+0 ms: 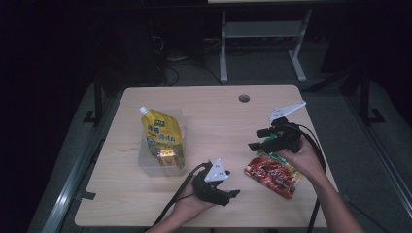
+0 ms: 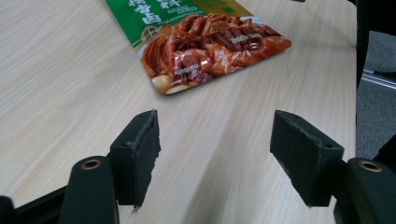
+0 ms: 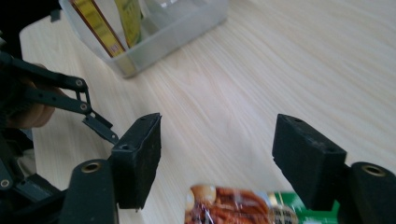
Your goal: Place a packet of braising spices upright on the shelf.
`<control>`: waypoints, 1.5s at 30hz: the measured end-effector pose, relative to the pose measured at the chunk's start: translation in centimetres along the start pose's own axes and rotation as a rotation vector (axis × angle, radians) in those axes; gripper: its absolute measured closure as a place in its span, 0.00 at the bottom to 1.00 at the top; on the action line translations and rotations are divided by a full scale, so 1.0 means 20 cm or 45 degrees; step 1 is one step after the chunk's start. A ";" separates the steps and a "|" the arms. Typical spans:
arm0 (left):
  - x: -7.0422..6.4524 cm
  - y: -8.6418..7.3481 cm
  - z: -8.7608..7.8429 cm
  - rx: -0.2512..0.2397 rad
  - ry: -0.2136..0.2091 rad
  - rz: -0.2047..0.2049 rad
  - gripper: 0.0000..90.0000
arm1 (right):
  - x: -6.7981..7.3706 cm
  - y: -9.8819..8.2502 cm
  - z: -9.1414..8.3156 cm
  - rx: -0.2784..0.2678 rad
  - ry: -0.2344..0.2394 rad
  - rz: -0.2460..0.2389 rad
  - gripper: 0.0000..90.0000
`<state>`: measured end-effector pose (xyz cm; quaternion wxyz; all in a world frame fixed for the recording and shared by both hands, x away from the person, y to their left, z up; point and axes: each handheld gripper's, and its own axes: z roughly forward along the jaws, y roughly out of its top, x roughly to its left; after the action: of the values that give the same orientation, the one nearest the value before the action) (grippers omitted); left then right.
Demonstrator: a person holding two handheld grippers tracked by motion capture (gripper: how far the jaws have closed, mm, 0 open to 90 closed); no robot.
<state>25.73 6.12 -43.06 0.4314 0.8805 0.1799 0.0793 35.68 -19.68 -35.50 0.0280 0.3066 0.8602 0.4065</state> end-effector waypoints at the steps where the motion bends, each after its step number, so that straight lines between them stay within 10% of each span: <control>1: 0.00 0.01 0.01 0.003 -0.002 0.009 0.36 | 0.00 0.00 0.00 0.000 0.000 0.000 0.35; 19: 0.02 0.11 0.11 -0.006 -0.022 0.017 0.47 | -0.08 -0.22 -0.11 -0.002 -0.036 0.130 0.29; 45: 0.10 0.24 0.39 0.078 -0.048 0.028 0.78 | -0.24 -0.51 -0.21 0.050 -0.272 0.395 0.39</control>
<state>30.97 -1.52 -44.04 0.4066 0.8966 0.1644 0.0619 33.22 -30.04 -40.99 0.0503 0.4776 0.8024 0.3543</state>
